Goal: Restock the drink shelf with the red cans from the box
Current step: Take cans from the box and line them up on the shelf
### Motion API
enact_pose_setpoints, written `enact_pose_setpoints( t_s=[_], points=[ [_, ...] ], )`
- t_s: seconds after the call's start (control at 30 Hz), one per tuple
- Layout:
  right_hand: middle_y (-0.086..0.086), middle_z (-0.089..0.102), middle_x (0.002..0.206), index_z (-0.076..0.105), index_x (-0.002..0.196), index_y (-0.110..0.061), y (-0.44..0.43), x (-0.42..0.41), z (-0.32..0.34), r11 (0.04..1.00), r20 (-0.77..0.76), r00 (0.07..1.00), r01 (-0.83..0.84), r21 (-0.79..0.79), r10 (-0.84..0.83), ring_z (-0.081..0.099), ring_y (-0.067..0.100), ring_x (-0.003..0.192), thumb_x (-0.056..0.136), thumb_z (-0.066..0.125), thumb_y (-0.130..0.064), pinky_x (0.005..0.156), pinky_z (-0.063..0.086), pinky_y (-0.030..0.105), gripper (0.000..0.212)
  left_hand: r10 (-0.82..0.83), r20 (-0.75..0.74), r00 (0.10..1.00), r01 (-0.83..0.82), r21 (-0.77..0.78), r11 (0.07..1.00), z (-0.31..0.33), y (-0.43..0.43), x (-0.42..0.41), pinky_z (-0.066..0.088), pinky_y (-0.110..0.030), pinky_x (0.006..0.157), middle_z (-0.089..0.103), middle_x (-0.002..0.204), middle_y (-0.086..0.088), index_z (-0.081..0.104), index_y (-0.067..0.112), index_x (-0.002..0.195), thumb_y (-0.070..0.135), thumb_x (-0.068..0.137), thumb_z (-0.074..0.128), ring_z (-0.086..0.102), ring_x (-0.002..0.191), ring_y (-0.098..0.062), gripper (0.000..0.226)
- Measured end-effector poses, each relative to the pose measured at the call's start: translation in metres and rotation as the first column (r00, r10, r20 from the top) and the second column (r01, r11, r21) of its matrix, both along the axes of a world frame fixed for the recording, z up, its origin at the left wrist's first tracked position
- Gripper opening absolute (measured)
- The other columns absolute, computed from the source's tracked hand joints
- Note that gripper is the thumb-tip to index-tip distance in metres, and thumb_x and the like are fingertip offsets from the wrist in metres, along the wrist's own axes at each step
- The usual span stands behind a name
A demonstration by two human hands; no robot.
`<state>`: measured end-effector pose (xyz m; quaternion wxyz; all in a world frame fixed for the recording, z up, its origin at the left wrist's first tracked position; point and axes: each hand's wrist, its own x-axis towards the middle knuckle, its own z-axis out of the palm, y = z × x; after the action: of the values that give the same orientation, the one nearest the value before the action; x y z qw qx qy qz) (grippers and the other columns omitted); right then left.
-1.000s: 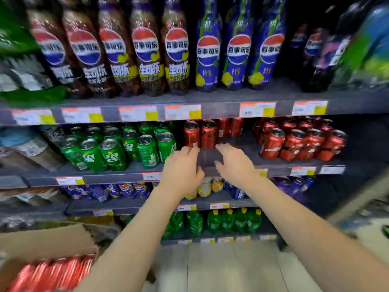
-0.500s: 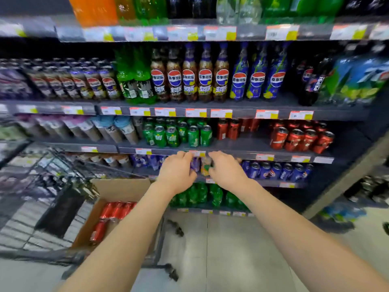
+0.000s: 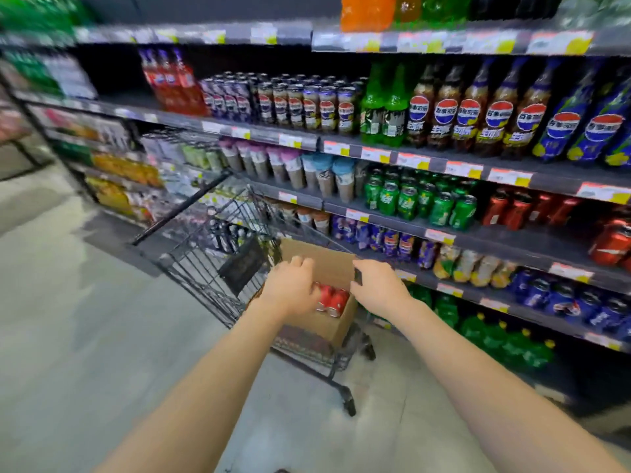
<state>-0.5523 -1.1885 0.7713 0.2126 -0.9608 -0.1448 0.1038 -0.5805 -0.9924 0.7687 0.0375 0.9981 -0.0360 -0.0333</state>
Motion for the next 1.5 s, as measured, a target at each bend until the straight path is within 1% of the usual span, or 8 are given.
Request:
enact_pose_setpoints(
  t_s=[0.33,0.5,0.6,0.67,0.83,1.0,1.4,1.5],
  points=[
    [0.011,0.058,0.143,0.055,0.142,-0.011,0.143,0.04,-0.035,0.999,-0.124,0.991,0.052,-0.001,-0.052,0.055,0.031,0.129,0.093,0.054,-0.022,0.104,0.049,0.04,0.05,0.094,-0.112,0.989,-0.098,-0.025,0.995,-0.038,0.154,0.016,0.047,-0.044,0.102,0.055,0.138,-0.011,0.043,0.017,0.148,0.043,0.094,0.051,0.057,0.121,-0.036,0.06],
    [0.008,0.073,0.106,0.07,0.11,-0.017,0.208,0.073,-0.072,0.993,-0.225,0.969,0.109,0.037,-0.098,0.067,0.031,0.099,0.086,0.056,-0.02,0.081,0.056,0.037,0.028,0.1,-0.181,0.978,-0.115,-0.075,0.991,-0.07,0.224,0.052,0.048,-0.044,0.101,0.054,0.138,-0.01,0.042,0.017,0.148,0.042,0.095,0.051,0.056,0.123,-0.033,0.059],
    [0.002,0.067,0.088,0.064,0.084,-0.023,0.233,0.088,-0.093,0.981,-0.272,0.948,0.185,0.057,-0.163,0.062,0.028,0.087,0.085,0.058,-0.022,0.071,0.044,0.03,0.006,0.093,-0.224,0.97,-0.117,-0.099,0.988,-0.088,0.254,0.076,0.049,-0.045,0.1,0.054,0.136,-0.01,0.044,0.016,0.144,0.045,0.097,0.053,0.056,0.123,-0.035,0.057],
    [0.004,0.066,0.086,0.059,0.075,-0.025,0.239,0.094,-0.11,0.971,-0.295,0.933,0.232,0.06,-0.205,0.059,0.028,0.085,0.084,0.059,-0.023,0.071,0.038,0.029,0.01,0.091,-0.258,0.962,-0.124,-0.117,0.985,-0.101,0.266,0.09,0.048,-0.047,0.102,0.053,0.138,-0.011,0.044,0.015,0.145,0.044,0.098,0.053,0.054,0.124,-0.036,0.057],
    [0.006,0.071,0.095,0.07,0.091,-0.02,0.23,0.119,-0.143,0.943,-0.366,0.881,0.331,0.028,-0.298,0.067,0.03,0.098,0.088,0.062,-0.017,0.07,0.039,0.027,0.009,0.062,-0.324,0.944,-0.143,-0.232,0.962,-0.135,0.264,0.131,0.05,-0.045,0.098,0.057,0.129,-0.01,0.052,0.018,0.133,0.042,0.095,0.053,0.058,0.118,-0.035,0.045],
    [0.014,0.072,0.119,0.073,0.113,-0.011,0.212,0.166,-0.178,0.875,-0.404,0.806,0.484,0.026,-0.434,0.066,0.034,0.113,0.09,0.066,-0.022,0.093,0.051,0.035,0.026,0.016,-0.436,0.9,-0.153,-0.281,0.948,-0.178,0.242,0.183,0.052,-0.045,0.098,0.06,0.124,-0.01,0.054,0.019,0.128,0.042,0.087,0.054,0.06,0.115,-0.034,0.048],
    [0.018,0.073,0.11,0.073,0.105,-0.008,0.16,0.294,-0.31,0.735,-0.58,0.552,0.667,-0.125,-0.599,0.068,0.034,0.104,0.091,0.063,-0.026,0.084,0.052,0.034,0.025,-0.012,-0.669,0.743,-0.231,-0.274,0.934,-0.289,0.156,0.306,0.047,-0.041,0.105,0.054,0.14,-0.012,0.049,0.016,0.139,0.039,0.097,0.057,0.057,0.128,-0.033,0.049],
    [0.019,0.072,0.116,0.072,0.111,-0.007,0.153,0.315,-0.355,0.704,-0.592,0.503,0.692,-0.16,-0.629,0.067,0.035,0.109,0.092,0.064,-0.026,0.087,0.052,0.035,0.028,-0.011,-0.687,0.726,-0.24,-0.268,0.933,-0.329,0.139,0.327,0.048,-0.041,0.106,0.059,0.133,-0.011,0.052,0.014,0.136,0.037,0.098,0.058,0.058,0.126,-0.031,0.044]
  ],
)
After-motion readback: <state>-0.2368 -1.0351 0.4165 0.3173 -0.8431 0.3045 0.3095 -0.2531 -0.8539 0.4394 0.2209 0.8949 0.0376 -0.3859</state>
